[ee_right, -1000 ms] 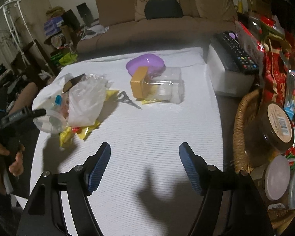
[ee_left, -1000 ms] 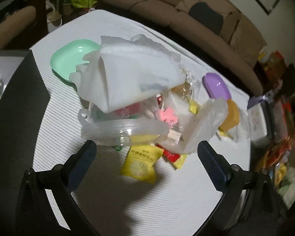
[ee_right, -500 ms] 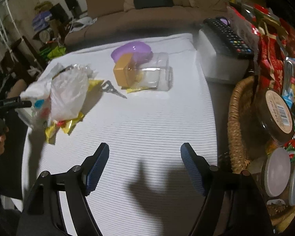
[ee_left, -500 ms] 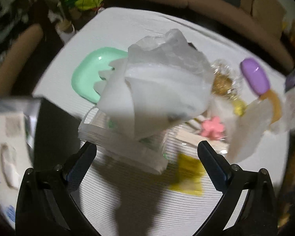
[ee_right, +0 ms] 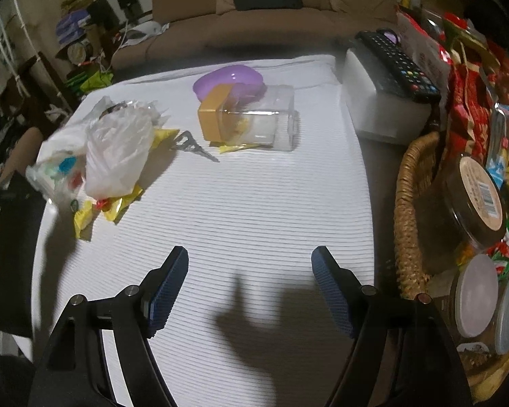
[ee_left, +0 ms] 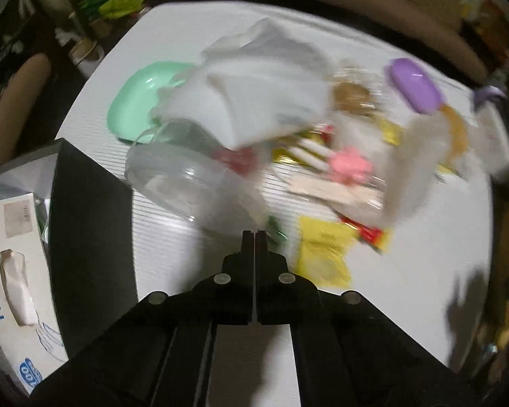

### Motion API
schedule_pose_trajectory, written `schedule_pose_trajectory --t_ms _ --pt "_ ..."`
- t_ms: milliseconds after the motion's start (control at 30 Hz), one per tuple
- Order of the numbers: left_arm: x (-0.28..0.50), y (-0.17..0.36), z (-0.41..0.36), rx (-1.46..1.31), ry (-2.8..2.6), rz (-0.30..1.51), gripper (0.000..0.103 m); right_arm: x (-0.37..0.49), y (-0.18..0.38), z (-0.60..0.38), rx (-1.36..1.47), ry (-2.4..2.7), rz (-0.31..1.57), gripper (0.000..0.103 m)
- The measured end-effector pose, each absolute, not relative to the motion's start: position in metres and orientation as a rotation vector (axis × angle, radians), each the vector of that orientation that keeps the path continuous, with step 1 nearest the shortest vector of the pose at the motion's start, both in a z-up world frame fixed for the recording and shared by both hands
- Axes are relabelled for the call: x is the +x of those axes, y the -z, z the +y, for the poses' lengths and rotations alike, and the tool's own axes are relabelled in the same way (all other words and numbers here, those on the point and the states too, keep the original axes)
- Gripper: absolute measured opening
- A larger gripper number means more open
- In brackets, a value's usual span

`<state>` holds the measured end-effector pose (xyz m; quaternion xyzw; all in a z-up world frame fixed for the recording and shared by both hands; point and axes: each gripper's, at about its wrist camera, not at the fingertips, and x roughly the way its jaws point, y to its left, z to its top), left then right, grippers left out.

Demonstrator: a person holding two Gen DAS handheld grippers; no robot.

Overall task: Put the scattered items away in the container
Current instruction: 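Grasp the clear red-printed plastic cup with the left tool and lift it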

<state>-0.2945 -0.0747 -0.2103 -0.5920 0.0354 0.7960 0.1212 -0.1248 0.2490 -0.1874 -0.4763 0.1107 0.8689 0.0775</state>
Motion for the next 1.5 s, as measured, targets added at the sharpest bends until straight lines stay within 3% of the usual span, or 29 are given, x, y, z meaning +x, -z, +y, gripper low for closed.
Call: schedule_pose_trajectory --t_ms 167,233,267,300,333,433,567,633,733,800,933,1167,1267,1367,1433,1500 --pt "-0.231 0.171 -0.063 -1.628 -2.227 0.134 0.001 -0.122 0.180 0.252 -1.401 -2.621 0.376 0.078" --pt "-0.226 0.154 -0.062 -1.582 -2.277 0.189 0.012 -0.121 0.178 0.252 -1.400 -2.622 0.369 0.078" --pt "-0.234 0.146 -0.061 -1.556 -2.351 0.234 0.044 -0.120 0.177 0.252 -1.398 -2.622 0.368 0.078" --pt "-0.247 0.141 -0.062 -1.539 -2.425 0.295 0.095 -0.120 0.177 0.252 -1.395 -2.622 0.371 0.078" --pt "-0.260 0.138 -0.061 -1.512 -2.491 0.359 0.100 -0.120 0.176 0.252 -1.392 -2.625 0.378 0.078" --pt "-0.310 0.150 -0.057 -1.559 -2.515 0.523 0.102 -0.120 0.175 0.252 -1.390 -2.630 0.397 0.078" --pt "-0.371 0.185 -0.035 -1.711 -2.318 0.575 0.102 -0.120 0.176 0.252 -1.395 -2.629 0.397 0.078" --pt "-0.392 0.205 -0.026 -1.794 -2.244 0.599 0.096 -0.121 0.177 0.252 -1.404 -2.625 0.386 0.078" --pt "-0.403 0.237 -0.024 -1.901 -2.162 0.682 0.090 -0.121 0.180 0.254 -1.413 -2.611 0.372 0.078" --pt "-0.401 0.253 -0.016 -1.926 -2.149 0.799 0.098 -0.122 0.182 0.257 -1.421 -2.600 0.359 0.078" --pt "-0.385 0.260 -0.003 -1.885 -2.152 0.956 0.095 -0.121 0.184 0.266 -1.427 -2.581 0.352 0.078" --pt "-0.332 0.216 0.004 -1.860 -2.037 0.828 0.053 -0.114 0.180 0.280 -1.408 -2.580 0.429 0.078" --pt "-0.289 0.194 0.004 -1.870 -1.867 0.629 0.030 -0.111 0.176 0.282 -1.390 -2.590 0.468 0.078" --pt "-0.248 0.180 0.010 -1.831 -1.801 0.638 0.031 -0.108 0.172 0.282 -1.381 -2.605 0.521 0.078" --pt "-0.231 0.172 0.015 -1.807 -1.851 0.694 0.044 -0.107 0.171 0.281 -1.382 -2.603 0.547 0.078" --pt "-0.230 0.167 0.019 -1.782 -1.974 0.761 0.100 -0.106 0.170 0.278 -1.380 -2.603 0.557 0.078"
